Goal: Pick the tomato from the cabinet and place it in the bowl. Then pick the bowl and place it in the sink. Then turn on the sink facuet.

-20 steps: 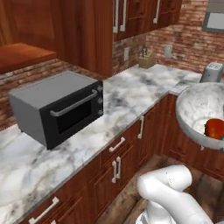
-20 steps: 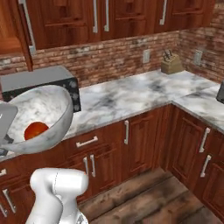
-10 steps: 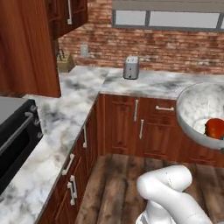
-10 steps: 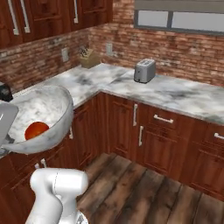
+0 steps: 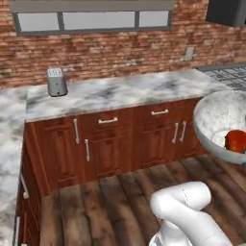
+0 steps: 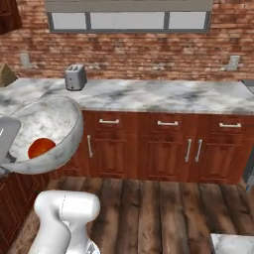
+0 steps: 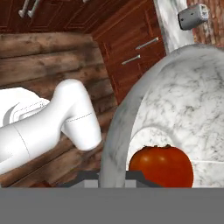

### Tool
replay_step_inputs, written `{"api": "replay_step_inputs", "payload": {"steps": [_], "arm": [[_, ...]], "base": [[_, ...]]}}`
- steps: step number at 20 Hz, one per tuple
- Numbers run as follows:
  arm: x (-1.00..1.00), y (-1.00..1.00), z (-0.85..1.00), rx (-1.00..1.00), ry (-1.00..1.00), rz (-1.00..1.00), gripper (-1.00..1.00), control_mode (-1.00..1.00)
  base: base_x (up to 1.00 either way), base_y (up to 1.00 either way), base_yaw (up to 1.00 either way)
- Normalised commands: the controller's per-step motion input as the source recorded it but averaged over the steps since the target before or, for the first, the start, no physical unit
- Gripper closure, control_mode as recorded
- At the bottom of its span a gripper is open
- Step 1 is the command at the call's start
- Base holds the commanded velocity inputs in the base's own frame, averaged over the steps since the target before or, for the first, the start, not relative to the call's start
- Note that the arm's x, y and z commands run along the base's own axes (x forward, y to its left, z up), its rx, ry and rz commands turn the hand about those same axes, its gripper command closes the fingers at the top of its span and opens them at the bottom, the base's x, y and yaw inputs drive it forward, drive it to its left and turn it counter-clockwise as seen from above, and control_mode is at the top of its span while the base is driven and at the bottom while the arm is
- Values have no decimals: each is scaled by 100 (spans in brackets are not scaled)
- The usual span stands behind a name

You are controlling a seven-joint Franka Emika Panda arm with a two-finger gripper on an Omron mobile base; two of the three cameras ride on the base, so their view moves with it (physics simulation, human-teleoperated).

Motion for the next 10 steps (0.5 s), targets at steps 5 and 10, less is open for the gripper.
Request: {"api": "replay_step_inputs", "payload": {"steps": [5,10], "arm": [[0,0,0,0,0,0,100,100],[0,0,0,0,0,0,100,100]], "base": [[-1,-32,-72],[0,-29,-70]]}}
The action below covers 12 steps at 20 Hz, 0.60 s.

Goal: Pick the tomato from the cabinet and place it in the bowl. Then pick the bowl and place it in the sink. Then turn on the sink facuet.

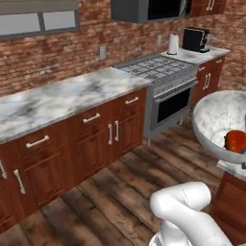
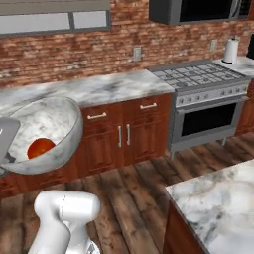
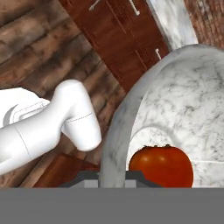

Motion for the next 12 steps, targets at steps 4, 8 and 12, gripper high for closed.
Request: {"api": "replay_step_inputs", "payload": {"steps": [4,8,12], "arm": [[0,0,0,0,0,0,100,100],[0,0,0,0,0,0,100,100],[0,0,0,0,0,0,100,100]], "base": [[0,-13,-68],[0,14,-63],[0,40,-51]]}}
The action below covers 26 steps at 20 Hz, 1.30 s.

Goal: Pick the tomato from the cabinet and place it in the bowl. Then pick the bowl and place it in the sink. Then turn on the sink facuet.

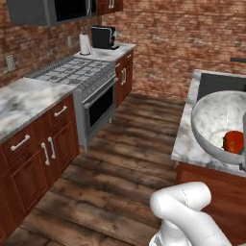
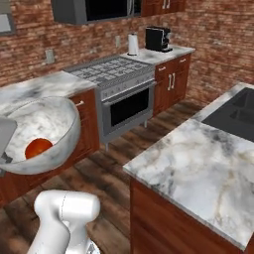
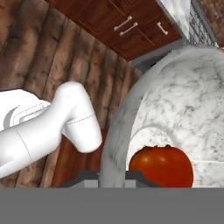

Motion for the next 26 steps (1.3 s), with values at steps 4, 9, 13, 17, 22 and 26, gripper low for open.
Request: {"api": "replay_step_inputs", "payload": {"steps": [4,9,13,17,22,26], "arm": [[0,0,0,0,0,0,100,100],[0,0,0,0,0,0,100,100],[0,0,0,0,0,0,100,100],[0,0,0,0,0,0,100,100],[0,0,0,0,0,0,100,100],[0,0,0,0,0,0,100,100]], "base": [[13,53,-45],[32,89,-34],[25,100,-25],[51,54,-30],[80,17,-31],[96,46,-26]]}}
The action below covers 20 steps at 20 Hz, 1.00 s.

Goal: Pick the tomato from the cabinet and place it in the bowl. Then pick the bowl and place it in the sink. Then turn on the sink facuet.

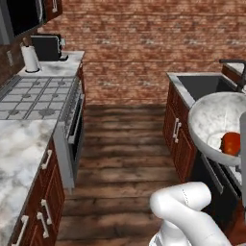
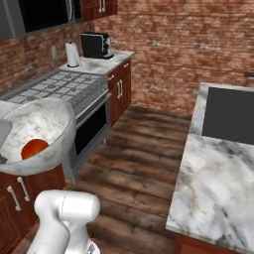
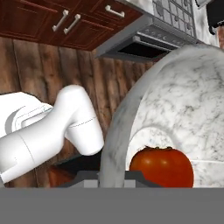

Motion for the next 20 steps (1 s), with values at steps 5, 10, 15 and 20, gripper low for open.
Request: {"api": "replay_step_inputs", "payload": {"steps": [5,10,15,20], "arm": [[0,0,0,0,0,0,100,100],[0,0,0,0,0,0,100,100],[0,0,0,0,0,0,100,100],[0,0,0,0,0,0,100,100]], "base": [[92,78,-18],[96,40,-17],[92,0,-19],[74,0,-20]]}}
